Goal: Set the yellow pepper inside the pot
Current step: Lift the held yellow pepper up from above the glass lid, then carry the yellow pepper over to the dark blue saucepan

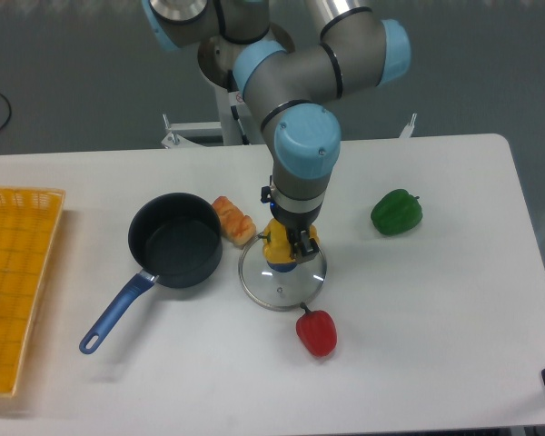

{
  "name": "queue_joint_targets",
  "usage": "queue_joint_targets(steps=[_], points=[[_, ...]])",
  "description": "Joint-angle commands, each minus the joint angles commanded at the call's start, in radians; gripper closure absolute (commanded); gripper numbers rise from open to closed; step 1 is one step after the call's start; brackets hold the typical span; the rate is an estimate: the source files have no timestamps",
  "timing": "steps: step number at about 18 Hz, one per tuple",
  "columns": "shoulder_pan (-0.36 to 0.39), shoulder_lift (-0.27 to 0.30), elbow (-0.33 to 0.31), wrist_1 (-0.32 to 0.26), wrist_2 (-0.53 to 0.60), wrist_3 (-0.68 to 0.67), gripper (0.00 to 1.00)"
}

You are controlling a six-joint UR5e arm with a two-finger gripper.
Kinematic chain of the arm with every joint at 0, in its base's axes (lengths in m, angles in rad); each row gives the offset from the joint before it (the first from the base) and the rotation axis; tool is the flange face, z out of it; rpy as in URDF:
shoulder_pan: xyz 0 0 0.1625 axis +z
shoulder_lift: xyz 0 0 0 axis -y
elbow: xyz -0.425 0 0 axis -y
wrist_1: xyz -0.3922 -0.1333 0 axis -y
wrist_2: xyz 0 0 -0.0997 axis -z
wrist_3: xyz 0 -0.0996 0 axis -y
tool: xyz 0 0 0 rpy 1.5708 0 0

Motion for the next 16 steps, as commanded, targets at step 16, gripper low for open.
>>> queue_joint_targets(steps=[16], points=[[-0.251, -0.008, -0.049, 0.034, 0.070, -0.229, 0.47]])
